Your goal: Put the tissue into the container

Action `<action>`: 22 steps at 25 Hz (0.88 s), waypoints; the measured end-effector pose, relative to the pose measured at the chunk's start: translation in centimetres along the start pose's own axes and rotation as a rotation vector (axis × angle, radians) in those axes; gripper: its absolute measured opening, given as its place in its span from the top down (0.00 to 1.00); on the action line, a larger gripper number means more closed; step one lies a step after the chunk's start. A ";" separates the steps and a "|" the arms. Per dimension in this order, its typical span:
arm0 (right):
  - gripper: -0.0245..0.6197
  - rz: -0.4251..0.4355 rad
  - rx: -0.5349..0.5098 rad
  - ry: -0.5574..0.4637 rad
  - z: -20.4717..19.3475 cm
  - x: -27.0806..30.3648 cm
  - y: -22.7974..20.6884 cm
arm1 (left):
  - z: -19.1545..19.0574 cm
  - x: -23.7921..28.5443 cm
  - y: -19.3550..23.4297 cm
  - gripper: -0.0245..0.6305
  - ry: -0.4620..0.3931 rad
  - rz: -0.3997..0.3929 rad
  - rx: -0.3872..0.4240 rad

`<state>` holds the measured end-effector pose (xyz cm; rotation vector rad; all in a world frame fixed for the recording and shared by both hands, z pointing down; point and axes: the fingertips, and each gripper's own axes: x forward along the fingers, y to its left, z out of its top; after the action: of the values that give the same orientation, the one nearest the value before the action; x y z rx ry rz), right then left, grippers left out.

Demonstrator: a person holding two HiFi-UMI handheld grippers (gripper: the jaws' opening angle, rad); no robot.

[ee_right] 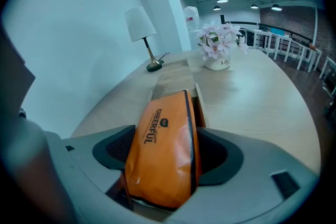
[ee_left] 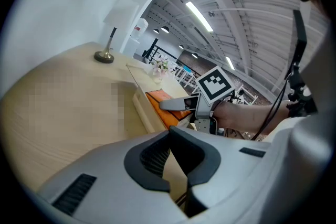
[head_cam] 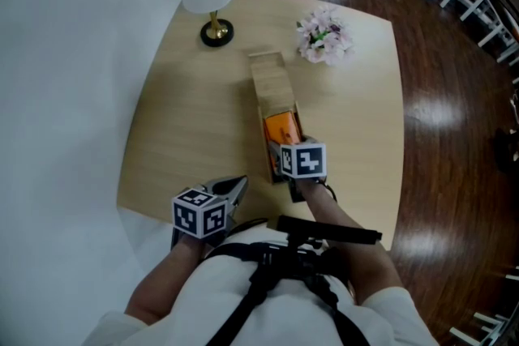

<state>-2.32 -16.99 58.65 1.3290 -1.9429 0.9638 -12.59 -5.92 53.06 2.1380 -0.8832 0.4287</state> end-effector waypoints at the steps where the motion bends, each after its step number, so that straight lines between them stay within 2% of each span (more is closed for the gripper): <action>1: 0.39 -0.005 -0.003 0.000 0.0 0.1 0.1 | 0.0 0.0 0.0 0.96 0.001 -0.001 0.000; 9: 0.39 -0.028 -0.029 0.017 -0.5 0.3 0.3 | 0.0 0.2 0.0 0.96 0.007 -0.005 -0.003; 22: 0.39 -0.020 -0.073 0.038 -0.9 0.3 0.7 | -0.1 0.3 -0.2 0.96 0.012 -0.012 0.002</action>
<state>-2.97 -16.19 59.23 1.2775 -1.9143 0.8940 -12.24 -5.93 53.17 2.1393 -0.8626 0.4357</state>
